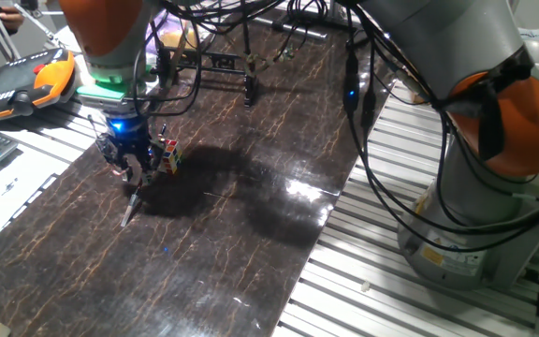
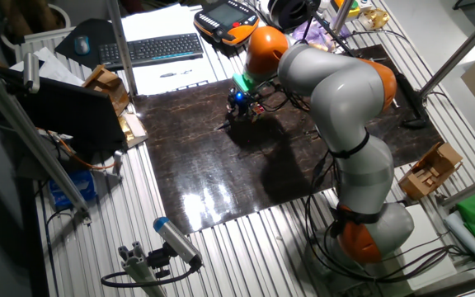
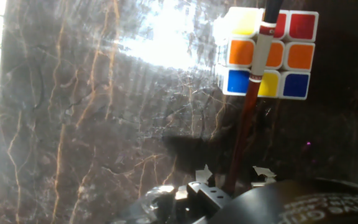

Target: Place the brush on the pen rack

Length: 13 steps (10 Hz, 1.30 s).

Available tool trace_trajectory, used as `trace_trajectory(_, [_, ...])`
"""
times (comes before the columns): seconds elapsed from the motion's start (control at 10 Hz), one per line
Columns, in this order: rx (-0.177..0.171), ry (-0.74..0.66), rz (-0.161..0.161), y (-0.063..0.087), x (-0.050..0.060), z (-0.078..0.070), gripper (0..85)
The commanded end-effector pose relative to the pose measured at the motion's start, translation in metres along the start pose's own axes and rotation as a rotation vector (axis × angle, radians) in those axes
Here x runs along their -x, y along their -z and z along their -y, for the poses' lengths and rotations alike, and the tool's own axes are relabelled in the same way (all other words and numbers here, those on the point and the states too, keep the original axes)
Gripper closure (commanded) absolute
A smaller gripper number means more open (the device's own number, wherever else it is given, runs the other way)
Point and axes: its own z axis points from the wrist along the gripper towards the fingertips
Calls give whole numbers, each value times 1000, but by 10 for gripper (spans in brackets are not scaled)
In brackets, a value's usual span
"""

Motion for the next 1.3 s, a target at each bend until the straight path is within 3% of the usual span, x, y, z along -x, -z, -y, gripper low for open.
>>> trace_trajectory(0.0, [0, -1, 0, -1, 0, 0, 473])
trace_trajectory(0.6, [11, -1, 1, -11, 6, 5, 523])
trace_trajectory(1.2, [10, 13, 5, -9, 7, 5, 827])
